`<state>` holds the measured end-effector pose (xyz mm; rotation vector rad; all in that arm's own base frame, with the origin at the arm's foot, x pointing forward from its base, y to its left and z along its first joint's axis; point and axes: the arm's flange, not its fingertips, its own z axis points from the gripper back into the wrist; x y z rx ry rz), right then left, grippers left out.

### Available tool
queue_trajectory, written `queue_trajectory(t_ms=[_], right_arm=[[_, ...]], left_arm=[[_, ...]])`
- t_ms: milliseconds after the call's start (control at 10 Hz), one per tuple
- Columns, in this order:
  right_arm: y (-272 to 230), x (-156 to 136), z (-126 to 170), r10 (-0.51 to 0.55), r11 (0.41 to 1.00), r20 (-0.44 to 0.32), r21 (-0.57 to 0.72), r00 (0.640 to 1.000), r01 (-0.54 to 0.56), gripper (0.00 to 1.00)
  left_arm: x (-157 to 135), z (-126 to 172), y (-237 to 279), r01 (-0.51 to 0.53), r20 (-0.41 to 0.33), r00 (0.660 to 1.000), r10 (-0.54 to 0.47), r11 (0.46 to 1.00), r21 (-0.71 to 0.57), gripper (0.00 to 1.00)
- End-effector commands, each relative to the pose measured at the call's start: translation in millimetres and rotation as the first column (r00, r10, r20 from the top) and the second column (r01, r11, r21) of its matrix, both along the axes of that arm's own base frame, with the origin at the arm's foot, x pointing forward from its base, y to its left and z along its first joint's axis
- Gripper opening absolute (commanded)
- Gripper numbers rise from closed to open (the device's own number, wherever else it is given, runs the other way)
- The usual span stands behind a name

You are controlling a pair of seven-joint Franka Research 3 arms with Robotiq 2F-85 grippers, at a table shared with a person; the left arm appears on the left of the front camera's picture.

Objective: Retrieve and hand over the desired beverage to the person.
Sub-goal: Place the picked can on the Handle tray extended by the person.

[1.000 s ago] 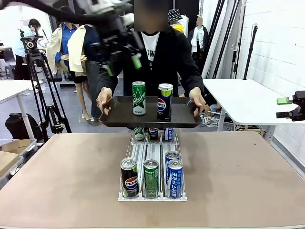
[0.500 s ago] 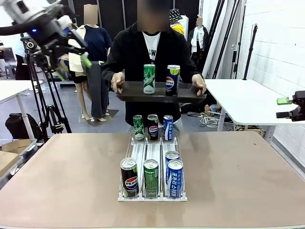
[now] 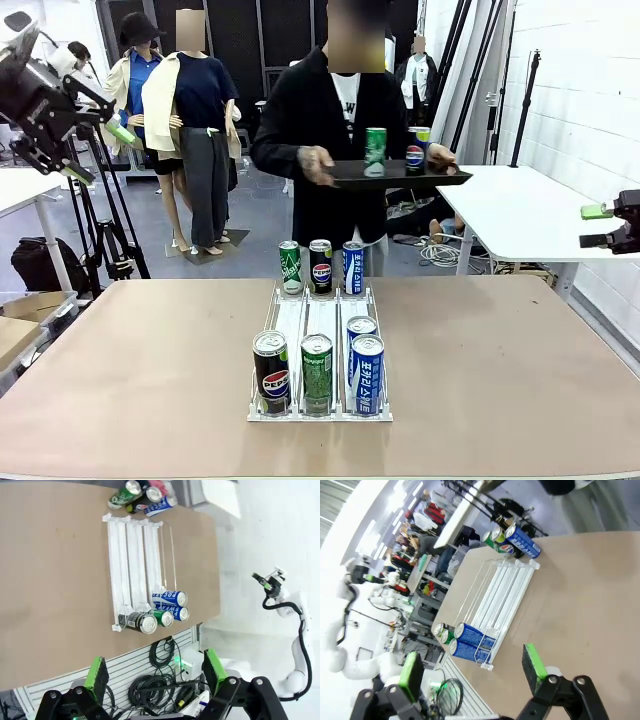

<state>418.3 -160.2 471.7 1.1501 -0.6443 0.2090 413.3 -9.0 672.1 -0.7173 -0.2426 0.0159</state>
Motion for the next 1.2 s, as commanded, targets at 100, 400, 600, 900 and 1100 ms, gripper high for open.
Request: queue_trajectory(t_ms=[100, 400, 600, 900, 1100], right_arm=[[2, 0, 0, 0.004, 1.000, 0.006, 0.012, 1.000, -0.004, 1.00], [2, 0, 0, 0.004, 1.000, 0.006, 0.012, 1.000, -0.004, 1.00], [2, 0, 0, 0.004, 1.000, 0.006, 0.012, 1.000, -0.004, 1.00], [2, 0, 0, 0.004, 1.000, 0.006, 0.012, 1.000, -0.004, 1.00], [2, 0, 0, 0.004, 1.000, 0.006, 0.012, 1.000, -0.004, 1.00]], left_arm=[[2, -51, 47, 0.129, 0.169, 0.981, -0.100, 0.977, -0.171, 1.00], [-10, -85, 81, 0.119, 0.234, 0.971, -0.047, 0.946, -0.303, 1.00], [-10, -107, 87, 0.144, 0.255, 0.966, -0.046, 0.914, -0.380, 1.00], [-10, -139, 106, 0.133, 0.285, 0.959, 0.008, 0.872, -0.471, 1.00], [-12, -162, 112, 0.106, 0.239, 0.971, 0.018, 0.863, -0.495, 1.00]])
